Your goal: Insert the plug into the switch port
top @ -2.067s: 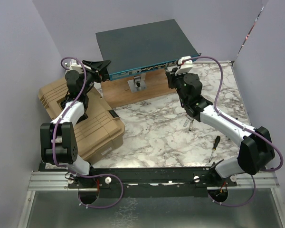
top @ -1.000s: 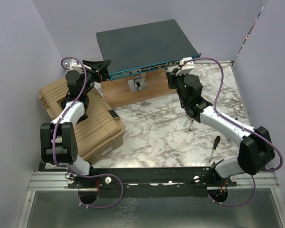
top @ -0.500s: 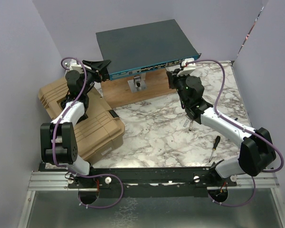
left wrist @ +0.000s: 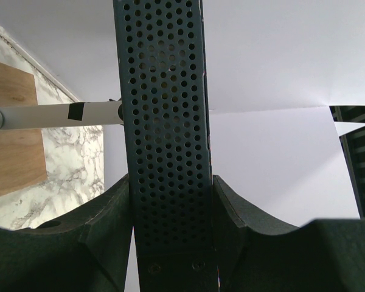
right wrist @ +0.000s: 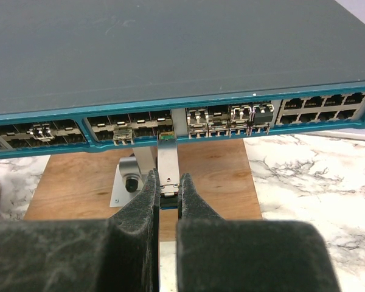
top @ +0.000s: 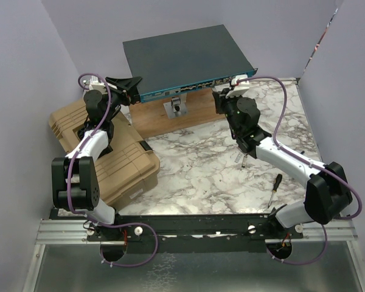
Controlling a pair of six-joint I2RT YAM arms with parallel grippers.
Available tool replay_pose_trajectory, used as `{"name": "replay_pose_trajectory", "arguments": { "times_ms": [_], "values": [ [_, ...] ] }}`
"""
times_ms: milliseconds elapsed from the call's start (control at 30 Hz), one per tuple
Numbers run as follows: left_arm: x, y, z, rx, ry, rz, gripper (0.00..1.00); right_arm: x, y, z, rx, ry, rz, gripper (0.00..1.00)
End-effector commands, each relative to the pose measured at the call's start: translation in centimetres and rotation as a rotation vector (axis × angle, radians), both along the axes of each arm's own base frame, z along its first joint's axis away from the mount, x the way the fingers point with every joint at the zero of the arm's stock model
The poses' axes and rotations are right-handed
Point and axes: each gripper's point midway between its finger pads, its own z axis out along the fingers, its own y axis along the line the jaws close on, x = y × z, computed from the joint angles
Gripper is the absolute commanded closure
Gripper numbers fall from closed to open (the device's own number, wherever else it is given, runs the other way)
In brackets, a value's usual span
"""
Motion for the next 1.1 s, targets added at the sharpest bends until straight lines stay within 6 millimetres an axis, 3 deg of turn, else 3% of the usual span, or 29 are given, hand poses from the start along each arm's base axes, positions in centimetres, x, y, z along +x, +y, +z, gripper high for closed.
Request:
{"name": "replay_pose_trajectory", "arguments": {
  "times_ms": [0, 1067],
  "values": [
    [-0.2, -2.7, -1.4, 0.013, 0.039, -0.07, 0.99, 0.4, 0.4, 0.4, 0.02, -0.008, -0.002, 0.99],
    [-0.1, -2.9, -2.4, 0.041, 0.062, -0.066, 0.99, -0.3, -0.2, 2.6, 0.065, -0.059, -0.008, 1.0]
  ]
}}
